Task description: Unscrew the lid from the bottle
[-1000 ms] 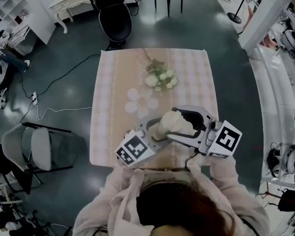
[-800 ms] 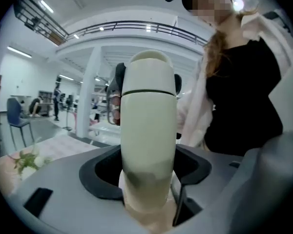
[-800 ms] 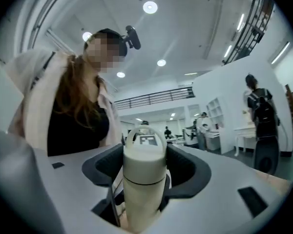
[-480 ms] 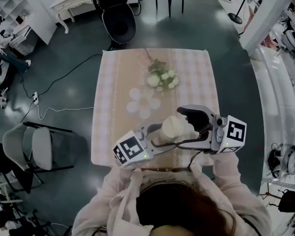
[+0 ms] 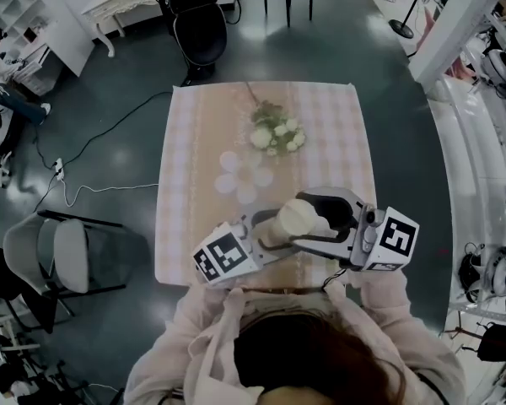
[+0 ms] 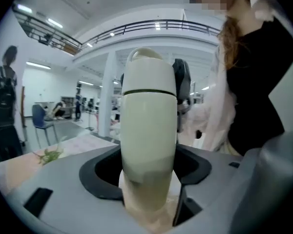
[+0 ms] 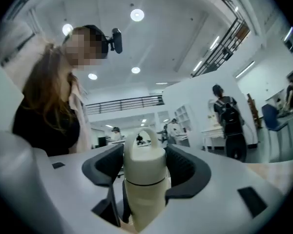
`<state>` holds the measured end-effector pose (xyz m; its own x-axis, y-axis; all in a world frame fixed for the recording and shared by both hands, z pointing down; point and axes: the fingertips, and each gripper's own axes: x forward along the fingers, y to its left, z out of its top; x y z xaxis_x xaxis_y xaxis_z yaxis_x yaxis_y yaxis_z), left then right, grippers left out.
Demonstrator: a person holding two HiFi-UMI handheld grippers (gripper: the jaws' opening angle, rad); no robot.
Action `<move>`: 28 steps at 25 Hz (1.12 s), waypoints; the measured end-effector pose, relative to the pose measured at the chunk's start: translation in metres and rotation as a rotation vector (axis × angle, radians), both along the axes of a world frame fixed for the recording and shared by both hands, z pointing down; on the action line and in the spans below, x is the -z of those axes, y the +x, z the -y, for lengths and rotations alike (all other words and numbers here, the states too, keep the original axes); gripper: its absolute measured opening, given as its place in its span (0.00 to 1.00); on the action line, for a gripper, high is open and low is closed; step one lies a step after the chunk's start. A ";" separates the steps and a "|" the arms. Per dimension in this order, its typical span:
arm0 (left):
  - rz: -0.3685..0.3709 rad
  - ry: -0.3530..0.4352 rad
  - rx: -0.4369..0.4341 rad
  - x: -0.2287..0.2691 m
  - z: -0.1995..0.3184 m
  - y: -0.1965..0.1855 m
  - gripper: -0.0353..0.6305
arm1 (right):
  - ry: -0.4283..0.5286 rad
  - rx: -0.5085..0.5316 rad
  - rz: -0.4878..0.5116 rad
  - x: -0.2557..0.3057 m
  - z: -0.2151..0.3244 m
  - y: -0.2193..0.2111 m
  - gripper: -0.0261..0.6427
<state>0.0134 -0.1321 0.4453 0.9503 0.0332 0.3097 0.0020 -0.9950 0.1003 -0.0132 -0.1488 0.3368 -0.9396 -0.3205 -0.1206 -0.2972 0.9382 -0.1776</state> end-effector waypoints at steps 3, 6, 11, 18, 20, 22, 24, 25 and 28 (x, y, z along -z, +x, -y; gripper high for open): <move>-0.030 -0.082 -0.269 0.007 -0.033 -0.001 0.52 | -0.020 0.305 0.078 0.008 -0.023 0.002 0.47; -0.032 -0.074 -0.387 0.010 -0.048 0.001 0.52 | 0.005 0.480 0.104 0.013 -0.038 0.003 0.47; -0.042 -0.019 -0.071 0.009 -0.004 0.007 0.52 | 0.000 0.110 0.105 0.013 0.001 0.011 0.59; 0.019 0.045 0.246 -0.003 0.034 0.007 0.52 | 0.013 -0.237 -0.093 -0.009 0.025 0.007 0.48; 0.029 0.038 0.182 -0.004 0.024 0.008 0.52 | 0.040 -0.154 -0.109 -0.010 0.017 0.005 0.47; 0.020 -0.005 0.061 -0.002 0.007 0.008 0.52 | 0.051 -0.018 -0.073 -0.007 0.005 0.006 0.47; -0.003 -0.075 -0.097 0.005 -0.013 0.008 0.52 | 0.038 0.143 -0.003 0.000 -0.009 0.009 0.47; -0.018 -0.107 -0.173 0.008 -0.023 0.008 0.52 | 0.029 0.224 0.031 0.003 -0.015 0.010 0.47; -0.047 -0.137 -0.312 0.014 -0.041 0.008 0.52 | 0.039 0.392 0.083 0.010 -0.029 0.009 0.47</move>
